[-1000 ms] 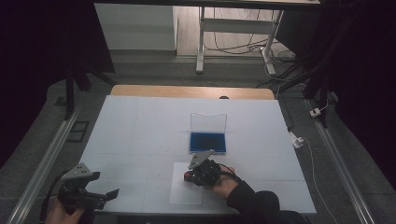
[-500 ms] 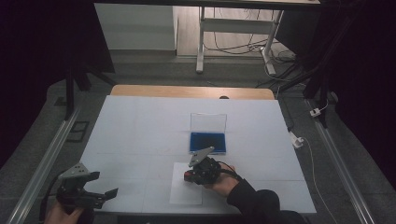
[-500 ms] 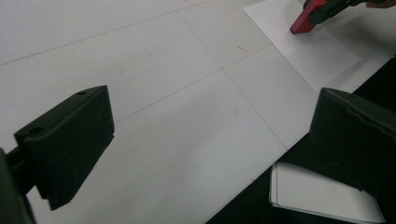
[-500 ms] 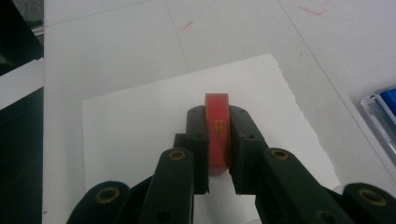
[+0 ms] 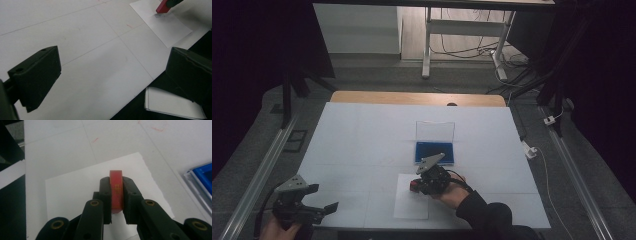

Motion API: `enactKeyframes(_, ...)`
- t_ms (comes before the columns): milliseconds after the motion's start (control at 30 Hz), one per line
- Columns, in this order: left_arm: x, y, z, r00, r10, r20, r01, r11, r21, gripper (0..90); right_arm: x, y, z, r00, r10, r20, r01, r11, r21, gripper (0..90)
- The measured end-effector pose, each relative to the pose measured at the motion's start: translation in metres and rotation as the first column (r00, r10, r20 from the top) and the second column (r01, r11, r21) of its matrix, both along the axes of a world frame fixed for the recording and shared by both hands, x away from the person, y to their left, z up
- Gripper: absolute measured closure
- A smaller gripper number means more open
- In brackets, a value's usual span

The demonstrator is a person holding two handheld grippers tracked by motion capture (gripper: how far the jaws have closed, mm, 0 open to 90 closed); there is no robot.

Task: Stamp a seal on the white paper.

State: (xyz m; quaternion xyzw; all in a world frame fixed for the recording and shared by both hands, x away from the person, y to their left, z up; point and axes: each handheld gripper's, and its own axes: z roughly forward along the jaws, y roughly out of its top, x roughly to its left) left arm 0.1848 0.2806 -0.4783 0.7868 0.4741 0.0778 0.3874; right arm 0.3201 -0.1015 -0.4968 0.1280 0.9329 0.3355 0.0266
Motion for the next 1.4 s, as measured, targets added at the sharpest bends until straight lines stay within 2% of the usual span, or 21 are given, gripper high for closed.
enactKeyframes(67,0.0,0.0,0.0,1.0,-0.001,0.001,0.001,1.0,0.001,0.2,0.001,-0.001,0.002,0.9998,-0.014,-0.011,0.014,1.0,0.027,79.0)
enactKeyframes(233,0.0,0.0,0.0,1.0,-0.002,0.002,0.002,1.0,0.002,0.3,0.0,-0.005,0.009,0.9996,-0.027,-0.01,0.028,0.998,0.049,79.0)
enactKeyframes(467,0.0,-0.001,0.0,1.0,-0.005,0.0,0.005,1.0,0.003,0.5,-0.004,-0.009,0.018,0.9992,-0.035,-0.019,0.036,0.998,0.061,79.1)
enactKeyframes(733,0.0,-0.001,0.0,1.0,-0.008,0.001,0.008,1.0,0.006,0.8,-0.002,-0.017,0.028,0.9986,-0.053,-0.001,0.053,0.993,0.102,79.1)
enactKeyframes(1400,0.0,-0.002,0.0,0.9999,-0.013,-0.001,0.013,0.9999,0.011,1.3,0.005,-0.027,0.037,0.9947,-0.096,0.035,0.091,0.988,0.126,79.1)
